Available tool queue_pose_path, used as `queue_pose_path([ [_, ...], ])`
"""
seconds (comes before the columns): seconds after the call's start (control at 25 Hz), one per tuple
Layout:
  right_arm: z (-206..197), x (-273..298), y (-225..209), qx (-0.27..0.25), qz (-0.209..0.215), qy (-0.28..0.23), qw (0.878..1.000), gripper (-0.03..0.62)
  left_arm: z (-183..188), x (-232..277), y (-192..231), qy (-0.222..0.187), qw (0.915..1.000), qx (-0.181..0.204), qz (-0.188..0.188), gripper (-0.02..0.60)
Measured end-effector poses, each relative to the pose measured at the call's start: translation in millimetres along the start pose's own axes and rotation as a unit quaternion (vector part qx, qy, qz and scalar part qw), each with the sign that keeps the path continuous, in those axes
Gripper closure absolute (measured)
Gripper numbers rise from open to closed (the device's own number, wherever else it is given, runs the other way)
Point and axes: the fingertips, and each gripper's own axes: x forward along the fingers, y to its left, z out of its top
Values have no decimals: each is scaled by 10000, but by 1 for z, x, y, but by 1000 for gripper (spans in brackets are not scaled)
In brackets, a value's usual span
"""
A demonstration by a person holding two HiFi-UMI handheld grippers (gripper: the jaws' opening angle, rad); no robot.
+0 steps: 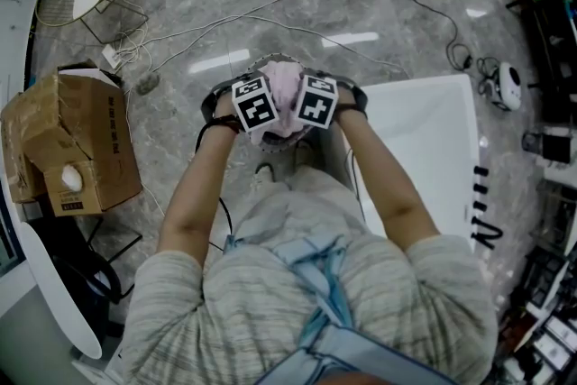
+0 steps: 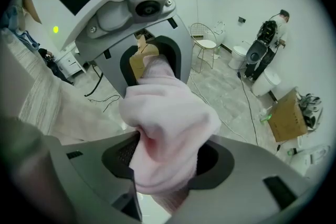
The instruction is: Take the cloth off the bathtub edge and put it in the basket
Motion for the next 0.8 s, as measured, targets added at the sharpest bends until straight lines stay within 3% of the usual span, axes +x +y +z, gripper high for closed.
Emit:
queue_pose_path([
  [0.64,-5,-3,1,387,-137,-161,9990,393,9,-12,2,-446,9990,-80,29,350],
  [0.8,-7,-7,0,650,-157,-398,9970,393,5,-13,-2,-625,9975,-342,-16,350],
])
